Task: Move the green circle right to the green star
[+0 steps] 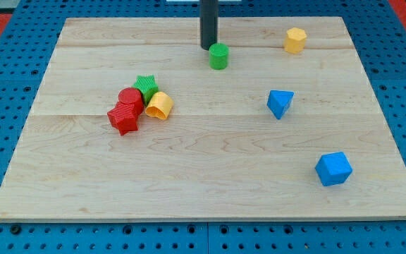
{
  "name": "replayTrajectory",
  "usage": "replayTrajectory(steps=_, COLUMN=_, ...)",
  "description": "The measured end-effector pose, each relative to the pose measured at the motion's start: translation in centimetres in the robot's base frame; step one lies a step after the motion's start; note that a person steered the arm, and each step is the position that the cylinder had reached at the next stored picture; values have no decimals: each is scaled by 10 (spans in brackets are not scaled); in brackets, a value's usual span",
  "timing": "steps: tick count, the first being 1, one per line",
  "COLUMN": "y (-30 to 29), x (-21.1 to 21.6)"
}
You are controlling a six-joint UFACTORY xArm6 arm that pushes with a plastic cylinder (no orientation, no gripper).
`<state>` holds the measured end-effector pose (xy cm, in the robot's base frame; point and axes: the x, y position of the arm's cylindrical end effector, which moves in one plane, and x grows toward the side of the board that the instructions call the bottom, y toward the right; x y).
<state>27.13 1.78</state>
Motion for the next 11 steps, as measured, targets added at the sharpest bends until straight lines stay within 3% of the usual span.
replayTrajectory(steps=2, y=31, x=33)
replayTrajectory(steps=3, y=67, x=15)
replayTrajectory(steps=4, y=90, x=44)
replayTrajectory(steps=6, y=-1, x=76)
replayTrajectory(steps=7, y=-10, x=60)
replayTrajectory(steps=9, y=-40, x=113)
replayTrajectory(steps=10, y=-23, x=107)
replayTrajectory(steps=11, y=77, x=83)
